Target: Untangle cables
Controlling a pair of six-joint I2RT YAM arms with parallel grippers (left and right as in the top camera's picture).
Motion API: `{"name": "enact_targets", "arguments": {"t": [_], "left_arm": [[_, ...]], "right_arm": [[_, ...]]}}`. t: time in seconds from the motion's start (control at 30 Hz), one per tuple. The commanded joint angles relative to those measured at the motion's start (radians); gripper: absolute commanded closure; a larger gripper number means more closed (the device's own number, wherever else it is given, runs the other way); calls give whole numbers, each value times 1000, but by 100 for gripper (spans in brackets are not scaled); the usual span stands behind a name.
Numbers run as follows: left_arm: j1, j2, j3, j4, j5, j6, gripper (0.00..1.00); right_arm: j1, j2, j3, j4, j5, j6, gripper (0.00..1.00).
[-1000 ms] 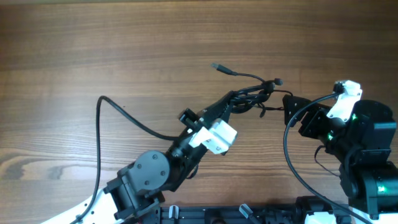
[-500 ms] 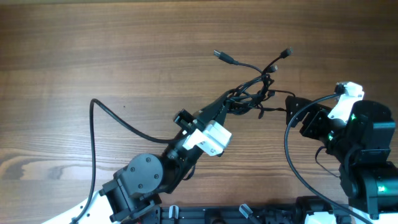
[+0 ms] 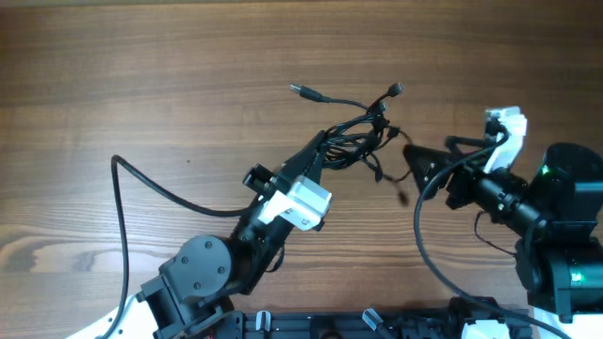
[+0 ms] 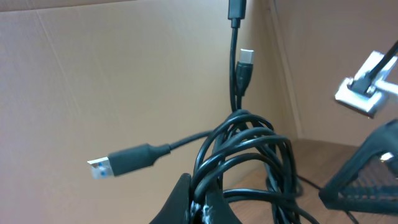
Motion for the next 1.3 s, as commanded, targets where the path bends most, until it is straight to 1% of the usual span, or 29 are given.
{"name": "enact_targets", "arguments": {"t": [0.0, 0.07, 0.2, 0.27, 0.33, 0.4, 0.43, 0.47, 0.5, 0.53, 0.57, 0.6, 0.63, 0.67, 0.73, 0.83, 0.87, 0.9, 0.97, 1.03, 1.07, 1.13, 1.2, 1.27], "left_arm": [[4, 15, 27, 6, -20, 18, 96], [4, 23, 27, 6, -20, 18, 96], [4, 26, 27, 6, -20, 18, 96], [4, 26, 27, 6, -20, 18, 96], [4, 26, 27, 6, -20, 18, 96], [4, 26, 27, 7, -20, 18, 96], [4, 26, 27, 7, -20, 18, 96], [4, 26, 27, 6, -19, 18, 96], [4, 26, 27, 6, -18, 18, 96], [4, 26, 27, 6, -7, 18, 96], [4, 26, 27, 6, 22, 18, 96], [4, 26, 27, 6, 65, 18, 96], [4, 26, 27, 6, 114, 18, 96], [4, 26, 27, 6, 159, 18, 96], [4, 26, 27, 6, 207, 18, 96], [4, 26, 27, 6, 222, 18, 96], [4, 26, 27, 7, 222, 18, 96], [4, 26, 27, 7, 223, 18, 96], [4, 26, 27, 7, 240, 18, 96], [4, 26, 27, 8, 280, 18, 96], [4, 26, 27, 8, 304, 18, 96], [4, 27, 27, 6, 340, 18, 96], [3, 35, 27, 6, 356, 17, 96], [3, 43, 27, 6, 357, 9, 96]], "right_arm": [[-4, 3, -5, 76, -309, -29, 0], [-4, 3, -5, 116, -363, -26, 0], [-4, 2, -5, 132, -354, -31, 0], [-4, 2, -5, 133, -351, -78, 1], [-4, 2, -4, 134, -281, -94, 8], [-4, 1, -4, 132, -183, -107, 13], [-4, 0, -4, 133, -139, -111, 14], [-4, 0, -4, 137, -93, -113, 19], [-4, 0, -4, 145, -76, -133, 23], [-4, 0, -4, 152, -76, -175, 25], [-4, 0, -4, 156, -76, -216, 25], [-4, 0, -4, 158, -76, -268, 20], [-4, 0, -4, 153, -76, -336, 11], [-4, 0, -4, 146, -76, -383, 9], [-4, 0, -4, 136, -76, -462, 8], [-4, 0, -4, 130, -77, -509, 8], [-4, 0, -4, 127, -77, -518, 9], [-4, 0, -4, 124, -77, -528, 15], [-4, 1, -4, 121, -77, -527, 18], [-4, 1, -4, 121, -76, -528, 23], [-4, 1, -4, 121, -76, -528, 28], [-4, 1, -4, 122, -76, -527, 34], [-4, 1, -4, 138, -76, -515, 35], [-4, 0, -4, 169, -76, -460, 36]]}}
